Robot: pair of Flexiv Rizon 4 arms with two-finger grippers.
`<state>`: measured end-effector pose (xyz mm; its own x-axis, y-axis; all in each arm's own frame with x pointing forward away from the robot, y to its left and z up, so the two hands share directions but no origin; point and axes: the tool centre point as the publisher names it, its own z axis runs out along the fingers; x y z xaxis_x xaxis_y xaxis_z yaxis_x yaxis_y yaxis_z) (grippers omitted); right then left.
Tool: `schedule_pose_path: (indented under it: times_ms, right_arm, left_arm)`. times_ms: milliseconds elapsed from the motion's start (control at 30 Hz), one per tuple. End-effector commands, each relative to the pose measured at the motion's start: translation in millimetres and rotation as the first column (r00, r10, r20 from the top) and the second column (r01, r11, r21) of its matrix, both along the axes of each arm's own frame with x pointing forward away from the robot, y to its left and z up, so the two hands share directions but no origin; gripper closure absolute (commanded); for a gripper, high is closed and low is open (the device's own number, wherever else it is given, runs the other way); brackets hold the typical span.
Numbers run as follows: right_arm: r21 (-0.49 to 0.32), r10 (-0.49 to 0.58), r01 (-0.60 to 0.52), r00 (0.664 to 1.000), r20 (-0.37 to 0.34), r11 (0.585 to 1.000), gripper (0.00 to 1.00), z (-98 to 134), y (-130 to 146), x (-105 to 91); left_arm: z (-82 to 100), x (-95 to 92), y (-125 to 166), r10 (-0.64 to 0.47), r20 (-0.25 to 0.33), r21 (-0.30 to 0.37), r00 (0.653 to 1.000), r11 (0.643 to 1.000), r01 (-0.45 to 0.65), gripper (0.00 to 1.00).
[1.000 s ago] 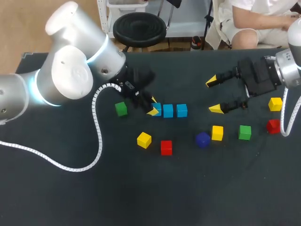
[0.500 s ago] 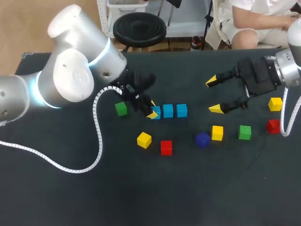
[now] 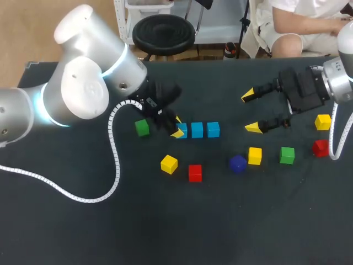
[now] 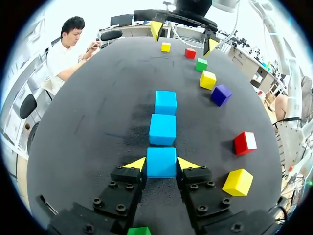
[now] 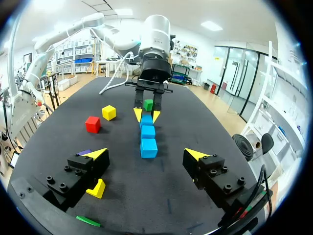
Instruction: Place the blue cubes, place green cubes on the blue cubes, place the yellow cubes on the green cubes, then place the red cubes on the yellow cubes, and place purple cube on the red cubes.
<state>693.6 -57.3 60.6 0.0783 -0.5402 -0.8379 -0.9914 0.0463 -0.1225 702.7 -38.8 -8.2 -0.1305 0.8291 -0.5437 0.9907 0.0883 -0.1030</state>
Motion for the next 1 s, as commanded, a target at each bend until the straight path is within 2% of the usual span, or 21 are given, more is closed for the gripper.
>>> schedule_pose_path:
  times_ms: [33,567,833,1000]
  right_arm:
    - [0.001,-0.001,0.001,1.0,0.002,1.0,0.0,0.0,-0.1,-0.5]
    - [0.001,-0.001,0.001,1.0,0.002,1.0,0.0,0.0,-0.1,-0.5]
    - [0.001,-0.001,0.001,1.0,0.002,1.0,0.0,0.0,-0.1,-0.5]
    - [0.001,-0.001,0.001,1.0,0.002,1.0,0.0,0.0,-0.1,-0.5]
  left_arm:
    - [-4.9,1.2,-1.0,0.0,-0.009,-0.001,1.0,1.0,0.0,1.0]
    - [-0.2,3.5,1.3,0.013,0.0,-0.011,1.0,1.0,-0.013,1.0]
    - [-5.2,1.6,-1.0,0.01,-0.015,-0.014,1.0,1.0,-0.01,1.0]
    - [-0.7,0.5,0.0,0.013,-0.02,-0.021,1.0,1.0,-0.013,1.0]
